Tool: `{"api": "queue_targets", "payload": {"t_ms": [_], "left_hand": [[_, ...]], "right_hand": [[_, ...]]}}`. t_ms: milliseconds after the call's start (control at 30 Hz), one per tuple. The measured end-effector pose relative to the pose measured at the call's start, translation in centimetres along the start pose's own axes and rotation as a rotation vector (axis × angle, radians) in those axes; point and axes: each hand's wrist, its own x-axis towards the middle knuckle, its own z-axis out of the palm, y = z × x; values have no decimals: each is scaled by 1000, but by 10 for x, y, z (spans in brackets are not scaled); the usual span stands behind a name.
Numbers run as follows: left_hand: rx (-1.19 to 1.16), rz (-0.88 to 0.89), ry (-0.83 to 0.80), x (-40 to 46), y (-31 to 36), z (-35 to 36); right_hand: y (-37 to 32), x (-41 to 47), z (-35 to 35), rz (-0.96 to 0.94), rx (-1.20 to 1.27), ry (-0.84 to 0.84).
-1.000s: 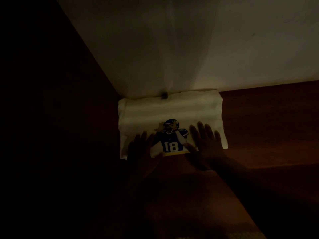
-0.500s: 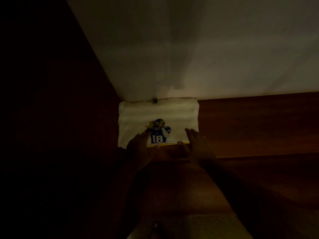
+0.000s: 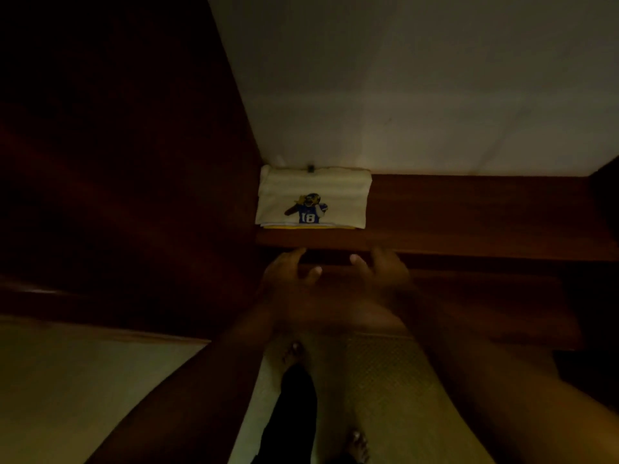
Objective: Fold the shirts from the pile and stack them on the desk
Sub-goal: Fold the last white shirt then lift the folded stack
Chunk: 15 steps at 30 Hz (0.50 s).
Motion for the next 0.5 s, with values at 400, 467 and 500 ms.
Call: {"api": "queue_targets", "payload": {"t_ms": [400, 467, 500], "left_hand": [[-161, -157, -13, -175, -15, -59], [-192, -175, 16, -197, -21, -69], [-204, -183, 28, -205, -27, -73]], "right_hand": [[-64, -140, -37, -81, -86, -266], [-77, -154, -34, -130, -109, -301], [-85, -160, -32, -156, -117, -315]]}}
